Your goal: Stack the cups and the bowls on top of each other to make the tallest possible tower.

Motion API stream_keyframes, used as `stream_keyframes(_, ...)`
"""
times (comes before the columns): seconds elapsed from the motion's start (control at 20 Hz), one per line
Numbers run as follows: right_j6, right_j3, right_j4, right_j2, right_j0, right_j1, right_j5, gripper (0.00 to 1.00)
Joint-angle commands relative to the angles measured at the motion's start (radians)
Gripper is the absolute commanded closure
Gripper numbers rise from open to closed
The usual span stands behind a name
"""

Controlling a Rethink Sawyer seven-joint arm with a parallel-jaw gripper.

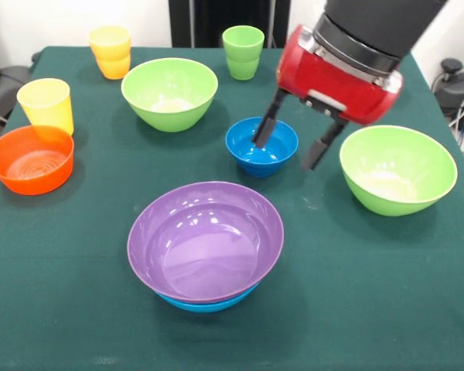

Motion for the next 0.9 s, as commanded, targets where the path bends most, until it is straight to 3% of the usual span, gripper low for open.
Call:
stream_keyframes(0.05, 0.068, 0.288, 0.002, 0.152, -0.007, -0.052, -0.106, 0.00)
stream_keyframes(0.25, 0.076, 0.373, -0.001, 0.143, -0.006, -0.107, -0.127, 0.00)
stream_keyframes(0.5, 0.075, 0.559, -0.018, 0.179, 0.007, -0.159, -0.284, 0.00)
stream_keyframes(0.9, 0.177, 0.687, -0.011, 0.151, 0.085, -0.155, -0.405, 0.00)
